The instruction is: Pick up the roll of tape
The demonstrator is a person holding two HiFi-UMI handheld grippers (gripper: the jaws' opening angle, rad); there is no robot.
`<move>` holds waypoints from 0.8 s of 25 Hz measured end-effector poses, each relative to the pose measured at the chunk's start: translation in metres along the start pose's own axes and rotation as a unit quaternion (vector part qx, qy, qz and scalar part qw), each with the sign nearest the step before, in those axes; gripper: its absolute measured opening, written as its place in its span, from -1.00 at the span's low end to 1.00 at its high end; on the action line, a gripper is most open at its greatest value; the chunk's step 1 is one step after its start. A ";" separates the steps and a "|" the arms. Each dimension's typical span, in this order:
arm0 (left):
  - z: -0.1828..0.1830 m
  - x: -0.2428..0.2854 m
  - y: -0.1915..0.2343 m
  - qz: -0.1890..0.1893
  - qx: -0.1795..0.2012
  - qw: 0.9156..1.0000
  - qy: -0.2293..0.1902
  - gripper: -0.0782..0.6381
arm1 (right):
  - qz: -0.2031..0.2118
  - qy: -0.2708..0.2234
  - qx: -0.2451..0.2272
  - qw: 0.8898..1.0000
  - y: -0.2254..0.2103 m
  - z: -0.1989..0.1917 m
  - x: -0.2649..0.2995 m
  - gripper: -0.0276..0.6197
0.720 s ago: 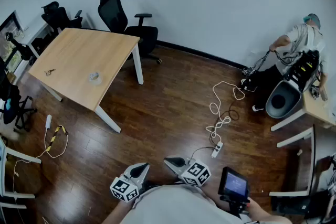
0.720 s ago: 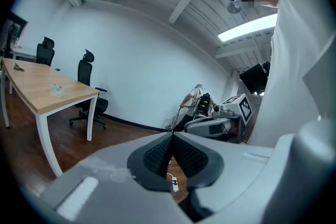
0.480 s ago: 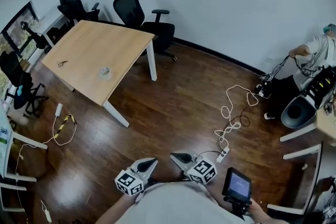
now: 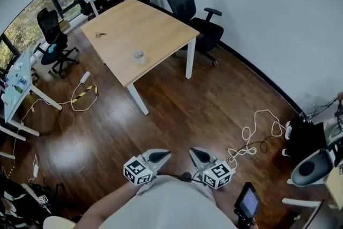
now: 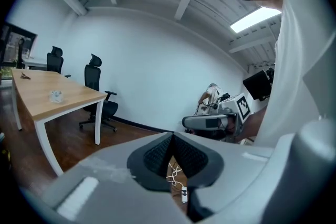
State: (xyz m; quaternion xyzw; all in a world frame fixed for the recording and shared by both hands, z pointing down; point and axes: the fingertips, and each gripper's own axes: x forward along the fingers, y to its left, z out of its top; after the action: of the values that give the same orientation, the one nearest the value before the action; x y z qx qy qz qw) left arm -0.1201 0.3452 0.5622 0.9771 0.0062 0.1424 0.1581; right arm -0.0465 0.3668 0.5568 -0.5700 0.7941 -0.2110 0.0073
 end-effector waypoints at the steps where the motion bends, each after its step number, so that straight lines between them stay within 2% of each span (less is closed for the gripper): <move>1: -0.001 0.005 -0.004 -0.002 0.001 1.000 0.003 -0.77 | 0.000 -0.002 0.002 1.000 -0.004 0.001 -0.002 -0.90; 6: 0.004 0.022 -0.008 -0.007 0.009 1.000 0.011 -0.77 | 0.004 -0.005 0.011 1.000 -0.028 0.004 0.003 -0.90; 13: 0.015 0.042 0.034 -0.007 0.011 1.000 -0.001 -0.77 | -0.003 0.005 0.013 1.000 -0.049 0.014 0.034 -0.90; 20: 0.065 0.083 0.093 -0.057 0.032 0.998 -0.025 -0.77 | -0.034 0.010 -0.002 0.999 -0.086 0.054 0.074 -0.90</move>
State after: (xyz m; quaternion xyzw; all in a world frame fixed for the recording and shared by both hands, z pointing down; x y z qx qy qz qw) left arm -0.0255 0.2420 0.5551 0.9830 0.0621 0.1082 0.1346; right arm 0.0193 0.2595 0.5538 -0.5946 0.7747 -0.2151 -0.0086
